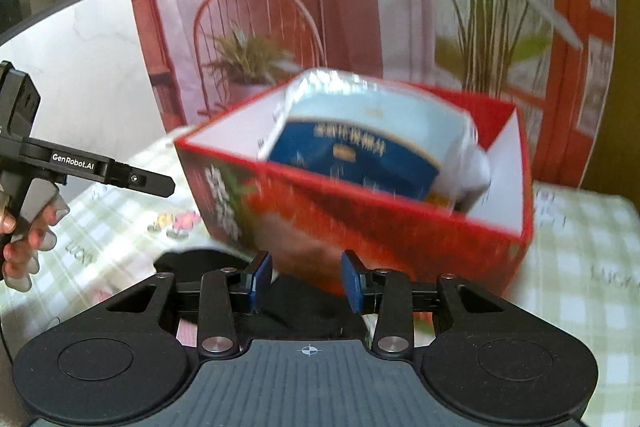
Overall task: Organize soft objects
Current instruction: 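Close the left gripper on the black eye mask while the right gripper grips it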
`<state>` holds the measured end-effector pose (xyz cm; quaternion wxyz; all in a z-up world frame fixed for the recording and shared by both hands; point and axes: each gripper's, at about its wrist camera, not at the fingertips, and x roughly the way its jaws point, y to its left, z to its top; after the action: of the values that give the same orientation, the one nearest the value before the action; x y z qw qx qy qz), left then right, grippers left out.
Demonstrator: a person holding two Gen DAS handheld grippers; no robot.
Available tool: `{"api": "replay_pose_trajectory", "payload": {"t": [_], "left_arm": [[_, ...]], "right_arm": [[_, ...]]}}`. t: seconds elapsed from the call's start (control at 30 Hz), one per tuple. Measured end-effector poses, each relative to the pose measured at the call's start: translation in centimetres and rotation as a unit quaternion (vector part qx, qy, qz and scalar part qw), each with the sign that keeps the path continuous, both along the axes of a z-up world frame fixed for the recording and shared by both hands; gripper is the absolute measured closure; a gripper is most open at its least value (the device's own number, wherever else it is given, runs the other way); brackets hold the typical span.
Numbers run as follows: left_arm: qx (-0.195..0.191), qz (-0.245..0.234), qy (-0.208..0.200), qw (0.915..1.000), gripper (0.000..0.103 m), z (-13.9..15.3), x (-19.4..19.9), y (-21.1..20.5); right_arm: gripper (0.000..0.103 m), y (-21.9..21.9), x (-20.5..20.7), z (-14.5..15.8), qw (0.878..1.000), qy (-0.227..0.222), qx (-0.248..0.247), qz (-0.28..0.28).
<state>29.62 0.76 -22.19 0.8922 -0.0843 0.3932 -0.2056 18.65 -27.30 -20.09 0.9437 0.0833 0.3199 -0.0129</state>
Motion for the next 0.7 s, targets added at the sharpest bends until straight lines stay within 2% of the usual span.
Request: {"api": "replay_pose_trajectory", "payload": {"t": [0.17, 0.37, 0.7], "left_arm": [[0.013, -0.001, 0.019, 0.9997, 0.038, -1.8, -0.5, 0.2], [0.026, -0.002, 0.034, 0.9991, 0.038, -3.4, -1.0, -0.2], [0.023, -0.004, 0.042, 0.9988, 0.037, -4.7, -1.2, -1.1]], "right_arm": [[0.067, 0.1, -0.2, -2.5, 0.999, 0.034, 0.002, -0.009], [0.066, -1.0, 0.0, -4.3, 0.997, 0.058, 0.028, -0.032], [0.055, -2.1, 1.4, -6.1, 0.992, 0.086, 0.068, -0.059]]}}
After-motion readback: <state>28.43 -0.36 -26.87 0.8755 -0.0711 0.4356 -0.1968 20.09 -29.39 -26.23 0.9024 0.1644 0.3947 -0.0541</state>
